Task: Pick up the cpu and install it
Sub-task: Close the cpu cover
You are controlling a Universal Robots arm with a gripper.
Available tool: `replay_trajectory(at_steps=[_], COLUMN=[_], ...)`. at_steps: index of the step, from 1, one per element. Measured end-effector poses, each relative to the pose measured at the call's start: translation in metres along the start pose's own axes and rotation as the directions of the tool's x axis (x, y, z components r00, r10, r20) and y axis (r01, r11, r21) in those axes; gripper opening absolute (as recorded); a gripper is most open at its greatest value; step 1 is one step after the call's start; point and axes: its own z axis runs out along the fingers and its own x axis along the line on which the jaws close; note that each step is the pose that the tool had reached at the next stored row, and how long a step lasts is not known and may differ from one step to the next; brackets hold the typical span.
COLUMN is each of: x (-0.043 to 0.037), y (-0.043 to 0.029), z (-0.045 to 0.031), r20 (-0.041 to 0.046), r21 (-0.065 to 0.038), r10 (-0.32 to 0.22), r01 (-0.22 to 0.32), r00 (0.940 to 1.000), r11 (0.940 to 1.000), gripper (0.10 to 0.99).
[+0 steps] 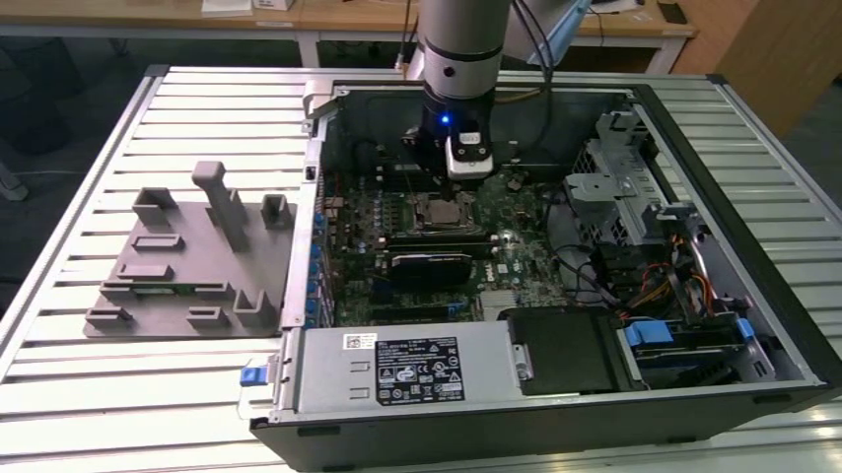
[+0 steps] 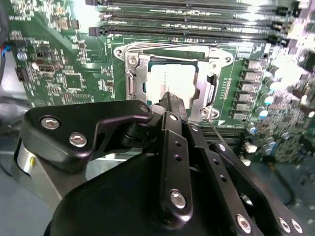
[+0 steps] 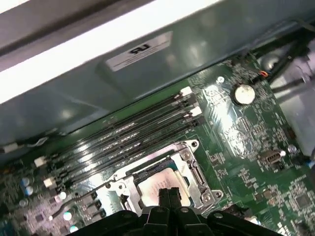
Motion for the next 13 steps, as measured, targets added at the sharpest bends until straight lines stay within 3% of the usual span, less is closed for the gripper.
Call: replay_trajectory(at_steps=[1, 2, 3, 9, 11, 13], x=[0.0000, 0.0000, 0.0000, 0.0000, 0.0000, 0.0000], y=[0.0000, 0.0000, 0.0000, 0.0000, 0.0000, -0.0001], z=[0.0002, 0.0002, 0.0002, 0.0005, 0.0006, 0.0009], r20=[0.0009, 0.0030, 0.0084, 0.0046, 0.0043, 0.0032], r21=[0.006, 0.013, 0.031, 0.029, 0.028, 0.028], r10=[-0.060, -0.074, -0.120, -0.221, -0.230, -0.262], r01=[0.060, 0.074, 0.120, 0.221, 0.230, 0.262], r00=[0.9982, 0.9973, 0.9927, 0.9752, 0.9731, 0.9650], r11=[0.9982, 0.9972, 0.9923, 0.9749, 0.9727, 0.9647], gripper=[0.106, 0.106, 0.106, 0.106, 0.106, 0.106])
